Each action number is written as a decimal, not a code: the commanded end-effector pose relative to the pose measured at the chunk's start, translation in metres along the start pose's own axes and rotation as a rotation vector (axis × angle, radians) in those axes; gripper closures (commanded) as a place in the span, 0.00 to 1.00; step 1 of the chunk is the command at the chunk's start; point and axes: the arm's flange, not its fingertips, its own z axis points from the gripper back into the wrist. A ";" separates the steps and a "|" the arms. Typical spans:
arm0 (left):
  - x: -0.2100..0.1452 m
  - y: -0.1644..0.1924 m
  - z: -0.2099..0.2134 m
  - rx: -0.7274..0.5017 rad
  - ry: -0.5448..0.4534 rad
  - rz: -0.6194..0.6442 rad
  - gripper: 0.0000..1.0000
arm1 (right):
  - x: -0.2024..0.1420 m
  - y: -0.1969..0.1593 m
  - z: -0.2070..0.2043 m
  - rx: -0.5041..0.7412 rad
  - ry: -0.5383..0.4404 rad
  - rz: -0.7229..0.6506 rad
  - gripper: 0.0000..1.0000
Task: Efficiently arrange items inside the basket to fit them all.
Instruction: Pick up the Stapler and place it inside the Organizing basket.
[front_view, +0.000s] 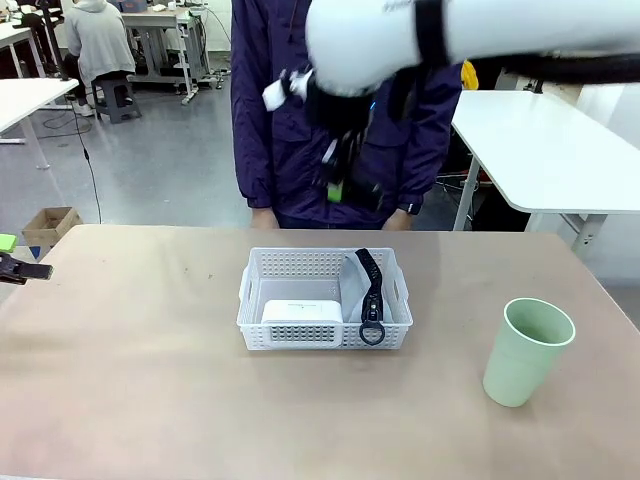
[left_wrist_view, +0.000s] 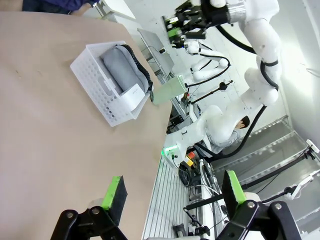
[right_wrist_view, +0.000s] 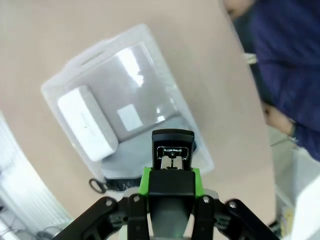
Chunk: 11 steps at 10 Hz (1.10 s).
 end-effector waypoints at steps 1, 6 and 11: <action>-0.001 -0.003 -0.002 0.007 0.001 0.006 0.00 | 0.002 0.007 -0.021 0.049 0.042 0.071 0.63; -0.001 -0.003 -0.002 0.007 0.001 0.006 0.00 | -0.021 0.036 -0.073 0.081 -0.125 0.114 0.63; -0.001 -0.003 -0.002 0.007 0.001 0.006 0.00 | -0.004 0.034 -0.075 0.043 -0.048 0.081 0.63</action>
